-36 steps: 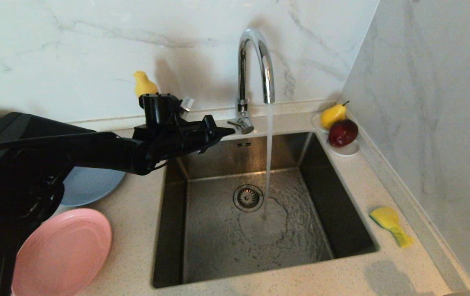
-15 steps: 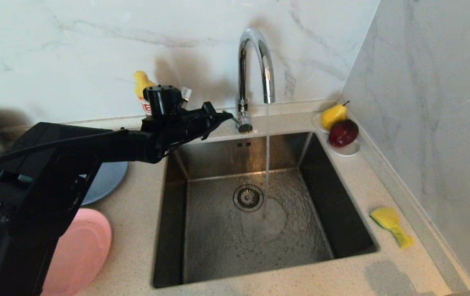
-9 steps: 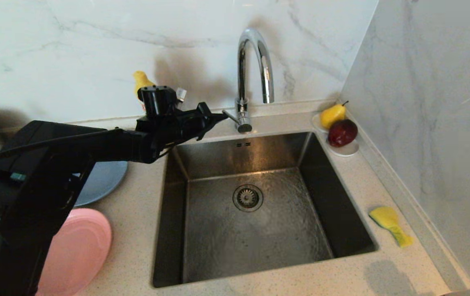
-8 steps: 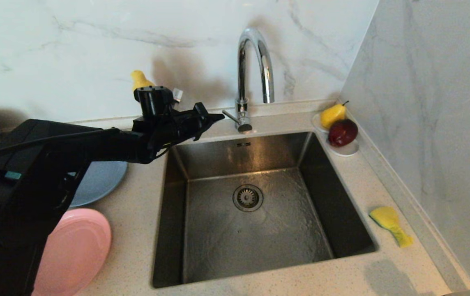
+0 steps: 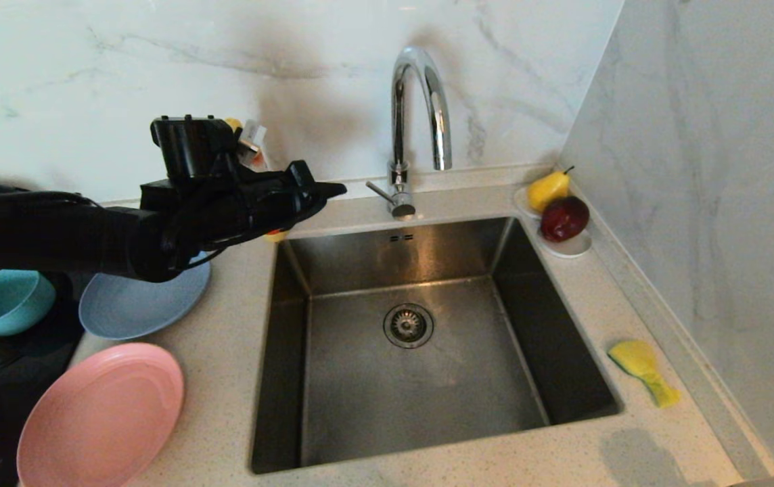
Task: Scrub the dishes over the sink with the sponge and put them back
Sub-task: Turn off the faucet, then place the plate on the plate
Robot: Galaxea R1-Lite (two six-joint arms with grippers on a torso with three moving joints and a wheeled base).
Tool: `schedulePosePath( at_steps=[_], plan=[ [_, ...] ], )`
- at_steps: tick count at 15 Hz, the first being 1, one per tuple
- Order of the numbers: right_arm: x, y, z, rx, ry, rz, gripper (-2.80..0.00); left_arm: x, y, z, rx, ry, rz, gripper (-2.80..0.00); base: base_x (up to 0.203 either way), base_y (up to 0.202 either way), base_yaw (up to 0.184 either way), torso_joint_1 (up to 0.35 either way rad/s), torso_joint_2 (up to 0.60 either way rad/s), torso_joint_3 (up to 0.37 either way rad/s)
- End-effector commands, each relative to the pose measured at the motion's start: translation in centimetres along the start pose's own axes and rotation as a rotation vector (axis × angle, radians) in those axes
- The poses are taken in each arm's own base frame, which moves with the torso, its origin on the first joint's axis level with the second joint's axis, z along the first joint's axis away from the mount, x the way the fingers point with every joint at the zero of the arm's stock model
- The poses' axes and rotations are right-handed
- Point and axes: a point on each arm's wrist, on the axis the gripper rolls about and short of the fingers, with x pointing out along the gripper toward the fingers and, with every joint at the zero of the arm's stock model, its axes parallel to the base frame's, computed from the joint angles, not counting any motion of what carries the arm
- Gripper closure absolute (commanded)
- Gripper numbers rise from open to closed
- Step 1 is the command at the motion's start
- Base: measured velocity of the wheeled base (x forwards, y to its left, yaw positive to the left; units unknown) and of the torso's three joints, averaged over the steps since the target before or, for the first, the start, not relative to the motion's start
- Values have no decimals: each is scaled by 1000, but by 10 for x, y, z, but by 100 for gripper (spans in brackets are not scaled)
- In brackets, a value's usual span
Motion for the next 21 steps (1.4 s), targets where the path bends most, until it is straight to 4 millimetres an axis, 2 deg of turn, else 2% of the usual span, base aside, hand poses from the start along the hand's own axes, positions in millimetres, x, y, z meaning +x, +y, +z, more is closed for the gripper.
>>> schedulePosePath(
  at_steps=[1,3,6,8,9,13,15,18,21],
  plan=[
    [0,0,0,-1,1,0,0,-48,-32,20,112,-125,244,0,0,0,0,0,0,0],
    [0,0,0,-1,1,0,0,-82,-46,25,211,-170,482,0,0,0,0,0,0,0],
    [0,0,0,-1,1,0,0,-139,-57,18,396,-155,775,0,0,0,0,0,0,0],
    [0,0,0,-1,1,2,0,-168,-57,14,460,-196,1006,0,0,0,0,0,0,0],
    [0,0,0,-1,1,0,0,-176,-51,19,458,-220,1076,0,0,0,0,0,0,0],
    [0,0,0,-1,1,0,0,-199,-6,44,427,-172,1332,0,0,0,0,0,0,0],
    [0,0,0,-1,1,1,0,-205,17,47,390,-114,1320,0,0,0,0,0,0,0],
    [0,0,0,-1,1,0,0,-206,66,42,281,3,1295,0,0,0,0,0,0,0],
    [0,0,0,-1,1,0,0,-219,106,41,146,69,1287,0,0,0,0,0,0,0]
  ],
)
